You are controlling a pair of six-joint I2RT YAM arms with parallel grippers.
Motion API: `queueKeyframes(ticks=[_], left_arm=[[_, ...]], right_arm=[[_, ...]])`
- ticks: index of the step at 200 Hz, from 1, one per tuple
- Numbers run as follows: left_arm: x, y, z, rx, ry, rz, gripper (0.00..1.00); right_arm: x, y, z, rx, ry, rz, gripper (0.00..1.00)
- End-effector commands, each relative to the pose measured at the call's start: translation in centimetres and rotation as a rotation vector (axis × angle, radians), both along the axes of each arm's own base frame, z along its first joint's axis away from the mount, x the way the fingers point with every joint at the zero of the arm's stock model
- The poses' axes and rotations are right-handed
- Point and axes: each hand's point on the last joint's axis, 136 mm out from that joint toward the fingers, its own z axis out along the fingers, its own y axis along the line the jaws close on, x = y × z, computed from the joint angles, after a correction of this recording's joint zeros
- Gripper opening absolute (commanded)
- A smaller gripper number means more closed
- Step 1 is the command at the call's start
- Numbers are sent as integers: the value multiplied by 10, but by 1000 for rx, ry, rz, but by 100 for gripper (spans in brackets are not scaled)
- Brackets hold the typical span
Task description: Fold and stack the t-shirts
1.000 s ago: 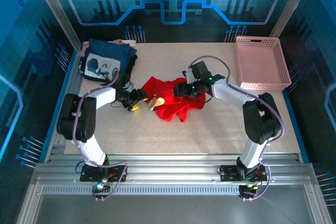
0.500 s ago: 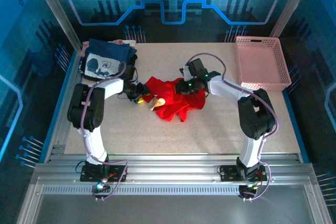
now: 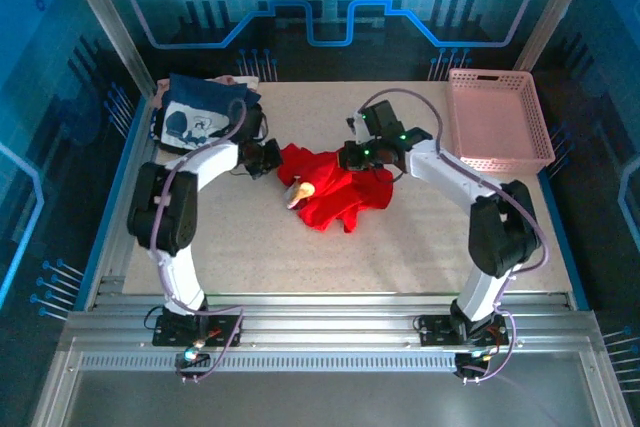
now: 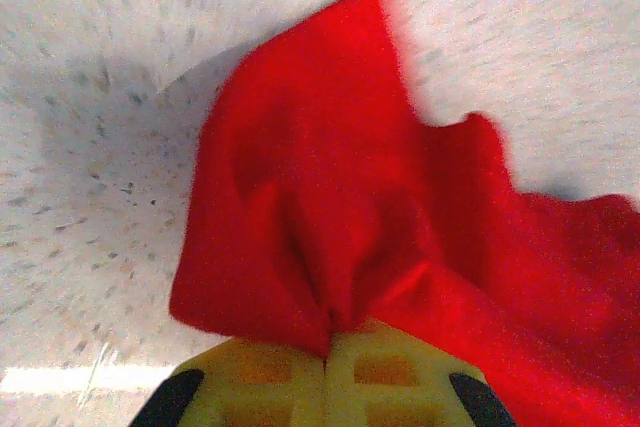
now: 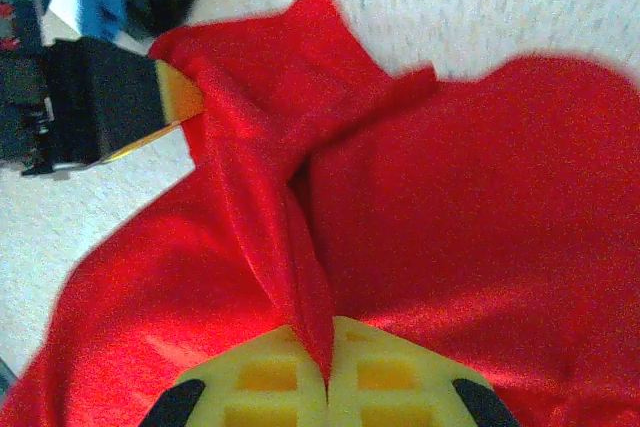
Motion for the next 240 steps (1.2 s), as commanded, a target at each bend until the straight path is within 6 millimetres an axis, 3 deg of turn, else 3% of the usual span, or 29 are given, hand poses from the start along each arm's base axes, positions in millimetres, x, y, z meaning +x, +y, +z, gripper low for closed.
queueKeyframes(ticks=[1,32,57,101,137,160,195,223,240], left_arm=[[12,33,118,70,-272,56,0],[4,56,221,80,-490,99,0],[-9,64,290,86,-644,101,0],[-38,66,378,82,-868,82,0],[-71,66,429,62,-1022,73,0],[-81,66,438,76,-1064,56,0],[-71,58,416,44,-1029,24,0],[-54,50,391,16,-977,0,0],[-43,46,386,11,-971,-22,0]], right_arm=[[11,-22,79,53,-150,-68,0],[21,-58,153,110,-278,-137,0],[22,-90,207,133,-387,-183,0],[11,-135,284,159,-528,-233,0],[-25,-155,333,168,-649,-227,0],[-44,-172,348,99,-722,-253,0],[-44,-193,344,50,-720,-306,0],[-27,-199,338,53,-702,-330,0],[-9,-198,331,56,-669,-325,0]])
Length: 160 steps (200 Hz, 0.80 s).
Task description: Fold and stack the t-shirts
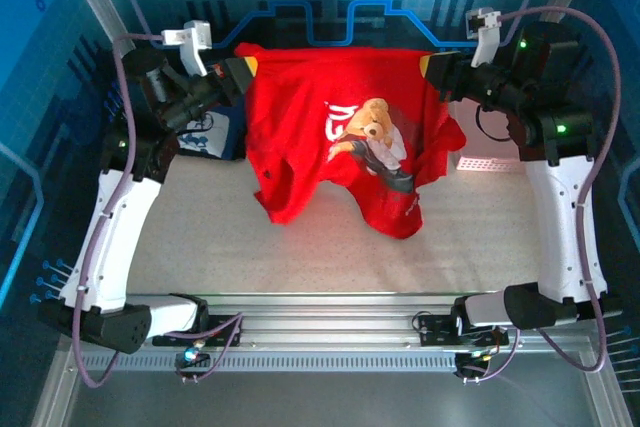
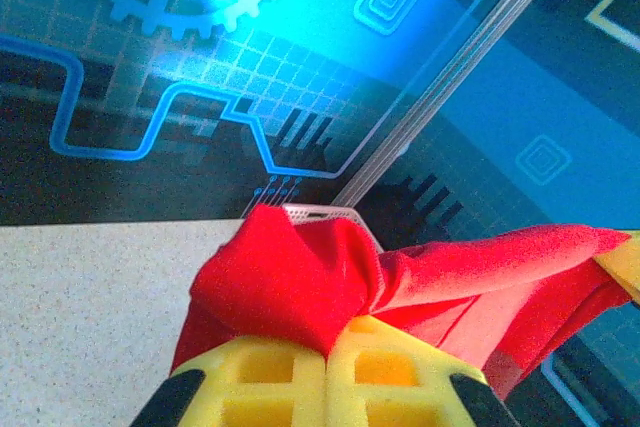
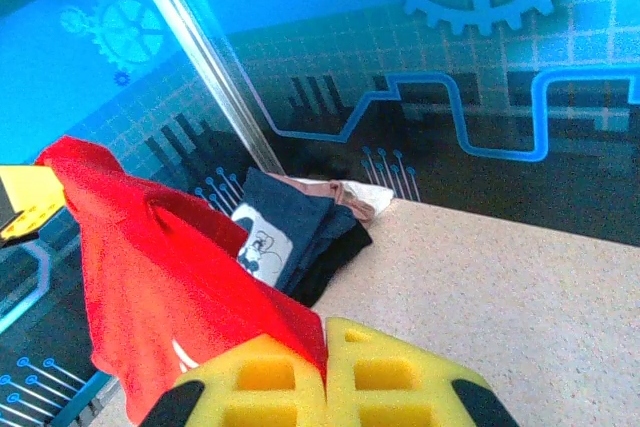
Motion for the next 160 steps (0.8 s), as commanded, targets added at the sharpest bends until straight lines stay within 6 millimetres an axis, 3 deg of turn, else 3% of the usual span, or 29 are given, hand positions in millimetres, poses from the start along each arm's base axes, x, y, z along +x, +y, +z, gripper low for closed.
queueKeyframes(ticks=[1,36,63,97,116,139,153,160], left_arm=[[37,53,-9,29,-1,260,0],[61,54,0,62,-19,242,0],[74,65,23,53,-66,257,0],[72,78,66,62,-167,278,0],[63,81,80,88,-210,280,0],[49,85,72,122,-203,285,0],[37,80,53,132,-178,251,0],[32,77,34,137,-144,235,0]], right_arm=[[38,-66,5,-47,-15,-297,0],[82,-67,-5,-39,20,-310,0],[110,-67,9,-6,-28,-309,0],[118,-63,48,12,-132,-289,0],[114,-60,56,11,-158,-270,0],[104,-52,36,-22,-101,-234,0],[92,-45,7,-66,-30,-228,0],[85,-41,-13,-76,11,-223,0]])
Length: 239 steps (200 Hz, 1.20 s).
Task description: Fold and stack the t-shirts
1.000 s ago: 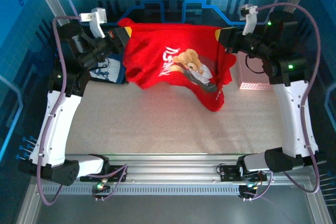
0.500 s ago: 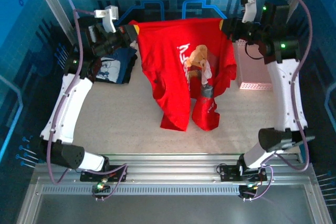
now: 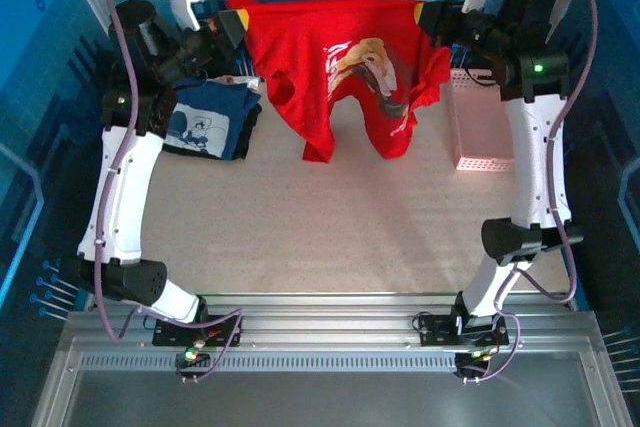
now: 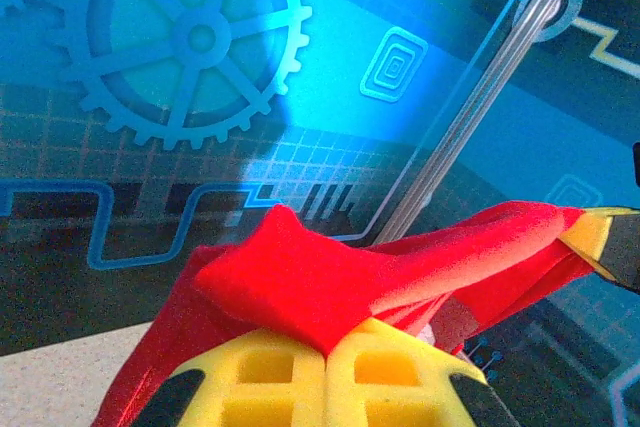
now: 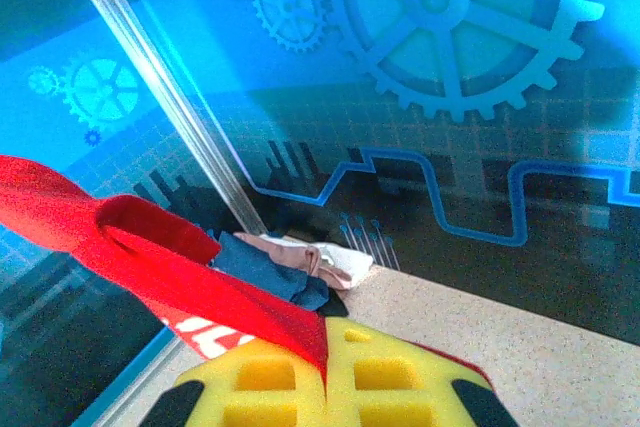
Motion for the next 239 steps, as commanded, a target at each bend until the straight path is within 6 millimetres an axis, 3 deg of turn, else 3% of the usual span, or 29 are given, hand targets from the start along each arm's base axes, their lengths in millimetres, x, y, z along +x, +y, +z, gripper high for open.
queueKeyframes(ticks=[1,24,42,59,72,79,86,102,122,149,176,204,239], left_arm=[[-15,58,-18,47,7,212,0],[-38,58,-106,42,188,213,0],[-64,58,-191,26,378,222,0],[-93,55,-274,-12,582,237,0],[-114,50,-331,-54,736,236,35],[-124,51,-356,-85,820,258,49],[-133,51,-374,-109,882,278,59],[-145,53,-392,-142,954,315,70],[-147,60,-383,-129,964,361,78],[-133,67,-359,-113,929,406,87],[-115,51,-350,-78,931,331,87],[-121,49,-389,52,1130,321,83],[-136,55,-425,44,1309,382,72]], right_arm=[[-4,-44,-39,-84,80,-220,0],[-41,-27,-125,-56,246,-208,1],[-80,-23,-220,-60,414,-251,2],[-123,-28,-307,-75,588,-323,11],[-158,-39,-371,-49,764,-407,34],[-172,-41,-389,-22,814,-422,52],[-185,-45,-406,-7,857,-452,61],[-201,-53,-412,27,873,-499,74],[-208,-62,-392,32,814,-517,87],[-210,-65,-374,16,798,-489,92],[-200,-54,-376,-25,883,-411,91],[-184,-41,-383,-70,964,-335,89],[-174,-37,-396,-100,1014,-308,87]])
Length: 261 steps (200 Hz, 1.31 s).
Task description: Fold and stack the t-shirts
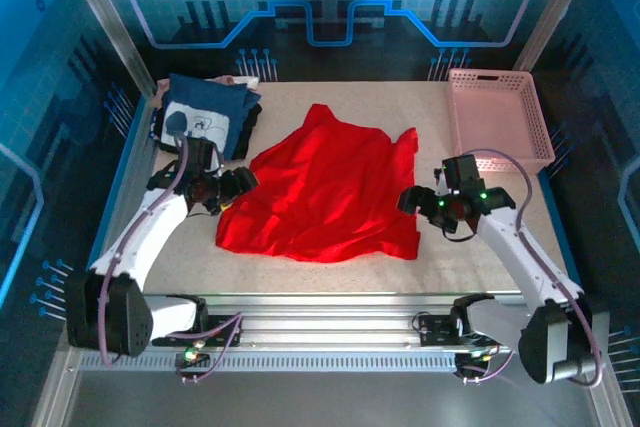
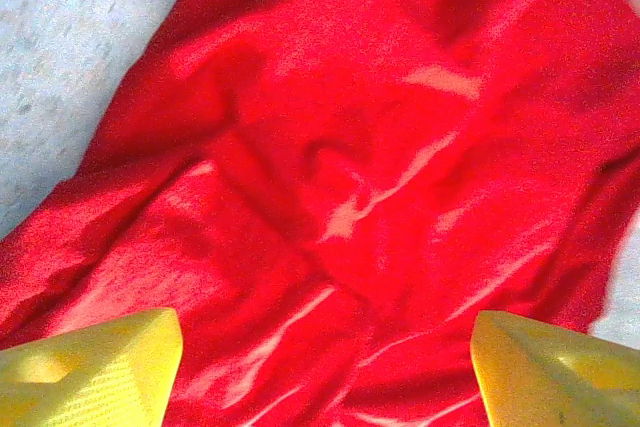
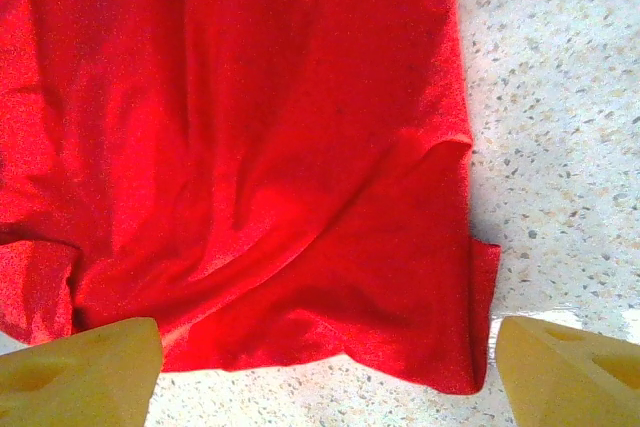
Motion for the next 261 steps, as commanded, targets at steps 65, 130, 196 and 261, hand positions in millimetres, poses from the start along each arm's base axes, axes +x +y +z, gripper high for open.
queueKeyframes(ticks=[65,130,196,261], left_arm=[[-9,22,-48,71,173,62,59],[21,26,-64,150,170,-42,39],[30,27,-80,179,177,-98,35],[28,8,-85,139,173,-177,26]], right_arm=[[-3,8,-9,29,39,74,86],[-10,4,-12,20,39,74,87],[-12,3,-10,30,27,68,87],[-9,4,-12,38,31,59,86]])
